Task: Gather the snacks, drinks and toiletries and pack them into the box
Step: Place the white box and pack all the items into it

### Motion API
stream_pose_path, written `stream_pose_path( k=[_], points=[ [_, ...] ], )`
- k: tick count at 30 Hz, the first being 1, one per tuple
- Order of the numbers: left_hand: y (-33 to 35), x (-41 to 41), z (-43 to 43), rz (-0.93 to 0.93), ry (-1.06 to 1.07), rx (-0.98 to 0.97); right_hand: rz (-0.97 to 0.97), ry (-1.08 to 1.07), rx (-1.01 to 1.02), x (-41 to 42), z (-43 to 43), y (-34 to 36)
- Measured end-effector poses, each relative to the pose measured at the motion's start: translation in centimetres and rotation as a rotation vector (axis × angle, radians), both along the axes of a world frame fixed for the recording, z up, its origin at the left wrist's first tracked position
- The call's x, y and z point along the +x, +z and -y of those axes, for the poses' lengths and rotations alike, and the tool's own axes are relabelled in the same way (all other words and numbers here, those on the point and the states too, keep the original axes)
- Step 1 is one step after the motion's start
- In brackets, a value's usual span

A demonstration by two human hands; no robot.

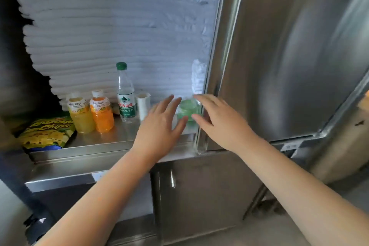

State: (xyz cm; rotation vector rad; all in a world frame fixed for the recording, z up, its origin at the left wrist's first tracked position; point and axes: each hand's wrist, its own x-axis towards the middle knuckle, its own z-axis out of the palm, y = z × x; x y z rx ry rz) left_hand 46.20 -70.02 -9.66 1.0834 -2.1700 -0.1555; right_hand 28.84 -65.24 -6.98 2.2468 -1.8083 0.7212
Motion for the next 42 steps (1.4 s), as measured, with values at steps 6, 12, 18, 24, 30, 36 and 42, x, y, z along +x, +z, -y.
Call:
stream_pose_path(
  k=[6, 12, 18, 24, 30, 36, 42],
  points=[
    [4.1, -10.8, -9.8, 0.010, -0.315, -0.124, -0.036, -0.269, -0.149, -8.2, -14.1, 3.5],
    [4.9, -22.5, -19.9, 0.023, -0.618, -0.207, -0.057, -0.648, -0.205, -16.2, -29.3, 3.9],
    [4.7, -32.9, -29.7, 0.043, -0.887, -0.234, -0.012, -1.000, -0.257, -21.9, -42.6, 3.0],
    [3.0, -42.3, -39.0, 0.095, -1.150, -0.239, 0.048, -1.285, -0.212, -26.3, -53.2, 0.3],
    [-1.2, -52.0, -46.7, 0.200, -1.334, -0.222, 0.045, -1.545, -0.114, -32.2, -61.2, -3.7],
    [-4.7, -63.2, -51.5, 0.297, -1.423, -0.261, 0.055, -1.697, 0.000, -41.5, -66.5, -7.3],
    [-8.9, -73.1, -56.6, 0.376, -1.504, -0.237, 0.145, -1.794, 0.012, -48.3, -71.0, -11.0]
  ],
)
